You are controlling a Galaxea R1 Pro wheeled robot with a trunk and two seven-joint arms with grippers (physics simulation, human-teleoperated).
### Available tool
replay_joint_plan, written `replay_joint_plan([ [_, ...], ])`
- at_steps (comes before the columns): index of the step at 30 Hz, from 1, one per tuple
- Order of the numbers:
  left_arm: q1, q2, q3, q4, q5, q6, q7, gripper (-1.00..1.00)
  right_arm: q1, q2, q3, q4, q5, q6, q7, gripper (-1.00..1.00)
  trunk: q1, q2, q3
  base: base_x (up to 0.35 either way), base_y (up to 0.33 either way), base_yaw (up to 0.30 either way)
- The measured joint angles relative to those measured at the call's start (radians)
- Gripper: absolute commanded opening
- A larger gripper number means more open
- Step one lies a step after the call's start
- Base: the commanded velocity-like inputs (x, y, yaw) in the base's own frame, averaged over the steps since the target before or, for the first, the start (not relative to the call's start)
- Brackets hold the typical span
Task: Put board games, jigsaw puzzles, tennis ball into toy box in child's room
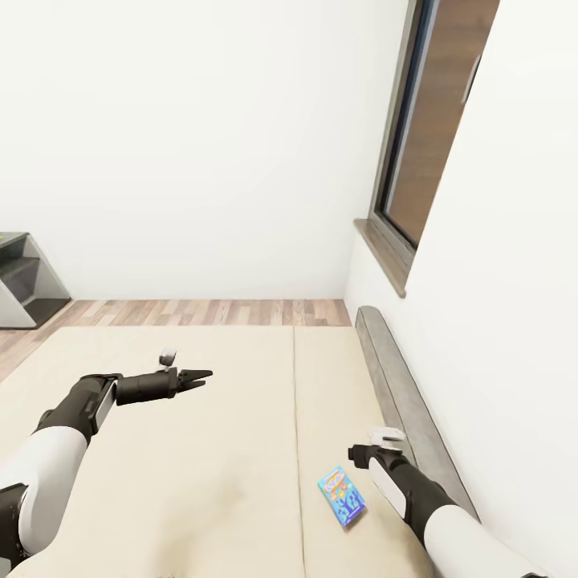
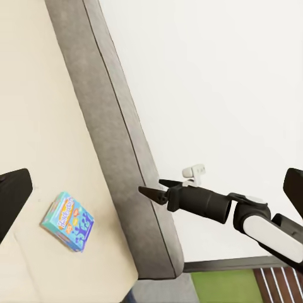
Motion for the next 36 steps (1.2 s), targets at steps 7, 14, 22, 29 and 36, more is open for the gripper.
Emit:
replay_joint_plan([
  [7, 0.000, 0.000, 0.000, 0.000, 0.000, 0.000, 0.000, 1.00, 0.000, 0.001, 0.000, 0.000, 0.000, 0.000, 0.000, 1.00, 0.000, 0.000, 0.000, 0.000, 0.000, 0.051],
  [14, 0.000, 0.001, 0.000, 0.000, 0.000, 0.000, 0.000, 1.00, 0.000, 0.001, 0.000, 0.000, 0.000, 0.000, 0.000, 1.00, 0.000, 0.000, 0.000, 0.000, 0.000, 0.006],
  [22, 0.000, 0.001, 0.000, 0.000, 0.000, -0.001, 0.000, 1.00, 0.000, 0.001, 0.000, 0.000, 0.000, 0.000, 0.006, 1.00, 0.000, 0.000, -0.001, 0.000, 0.000, -0.034],
  [29, 0.000, 0.001, 0.000, 0.000, 0.000, -0.001, 0.000, 1.00, 0.000, 0.001, 0.000, 0.000, 0.000, 0.000, 0.006, 1.00, 0.000, 0.000, -0.001, 0.000, 0.000, -0.007],
  [36, 0.000, 0.001, 0.000, 0.000, 0.000, -0.002, 0.000, 1.00, 0.000, 0.005, -0.001, 0.000, 0.001, 0.000, 0.007, 1.00, 0.000, 0.000, -0.006, 0.000, 0.000, 0.000],
])
